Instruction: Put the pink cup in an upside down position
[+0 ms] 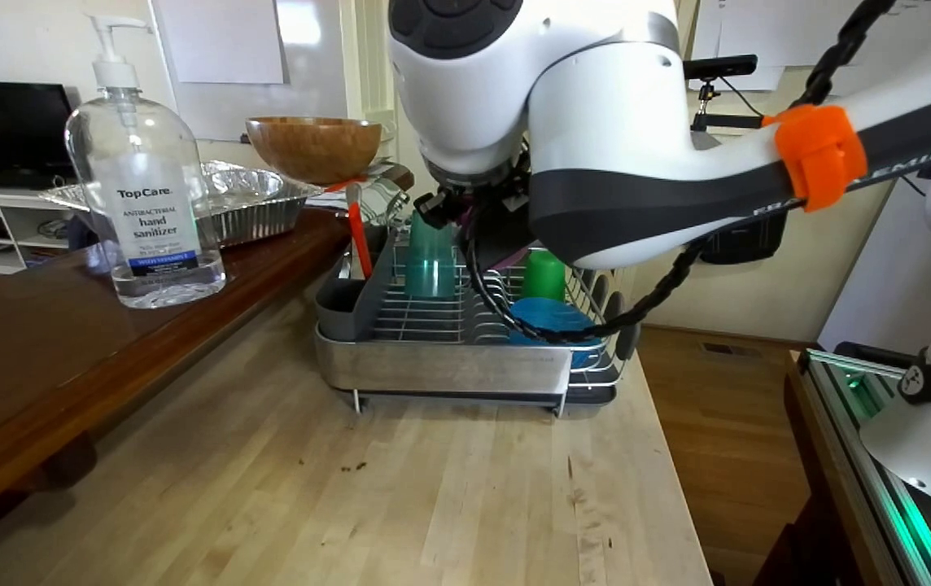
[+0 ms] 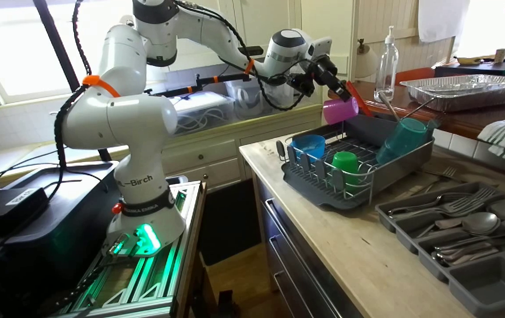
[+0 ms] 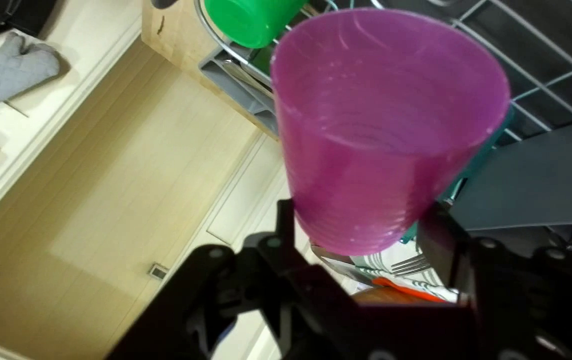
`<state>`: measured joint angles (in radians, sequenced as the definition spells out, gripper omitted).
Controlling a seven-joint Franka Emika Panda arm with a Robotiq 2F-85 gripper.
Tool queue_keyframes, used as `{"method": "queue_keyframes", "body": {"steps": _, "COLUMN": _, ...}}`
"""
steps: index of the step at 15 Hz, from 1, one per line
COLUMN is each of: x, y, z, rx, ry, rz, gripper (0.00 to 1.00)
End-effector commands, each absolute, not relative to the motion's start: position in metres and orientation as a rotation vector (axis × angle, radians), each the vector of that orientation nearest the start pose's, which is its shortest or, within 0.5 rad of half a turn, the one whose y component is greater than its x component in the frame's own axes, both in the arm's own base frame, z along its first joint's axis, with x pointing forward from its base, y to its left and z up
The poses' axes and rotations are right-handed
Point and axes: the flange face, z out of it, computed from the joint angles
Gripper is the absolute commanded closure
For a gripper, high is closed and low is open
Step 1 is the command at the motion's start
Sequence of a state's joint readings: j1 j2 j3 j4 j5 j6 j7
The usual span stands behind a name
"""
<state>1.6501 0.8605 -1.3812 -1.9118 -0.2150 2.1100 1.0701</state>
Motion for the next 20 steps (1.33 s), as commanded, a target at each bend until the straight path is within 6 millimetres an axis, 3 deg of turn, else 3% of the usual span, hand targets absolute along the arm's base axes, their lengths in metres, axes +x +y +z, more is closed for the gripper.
{"method": "queue_keyframes", "body": {"steps": 1, "x": 0.541, "y": 0.26, "z": 0.368, "rx": 2.008, "ry": -0.684, "rz": 0.765, "gripper": 0.62}}
{"method": "queue_keyframes", "body": {"steps": 6, "x": 0.539, "y": 0.293, "z": 0.368, "rx": 1.875, "ry": -0.611, "rz": 0.789, "gripper": 0.62}}
{"method": "queue_keyframes", "body": {"steps": 10, "x": 0.554, "y": 0.324, "z": 0.372, "rx": 1.888, "ry": -0.462, "rz": 0.928, "gripper": 0.62}}
{"method": "queue_keyframes", "body": {"steps": 16, "x": 0.564, "y": 0.344, "z": 0.368, "rx": 1.874, "ry": -0.404, "rz": 0.989, "gripper": 0.62}}
{"method": "queue_keyframes", "body": {"steps": 17, "x": 0.56, "y": 0.342, "z": 0.366, "rx": 1.852, "ry": -0.406, "rz": 0.984, "gripper": 0.37}}
{"method": "queue_keyframes", "body": {"steps": 20, "x": 0.564, "y": 0.346, "z": 0.365, "rx": 1.867, "ry": -0.396, "rz": 0.991, "gripper": 0.37}}
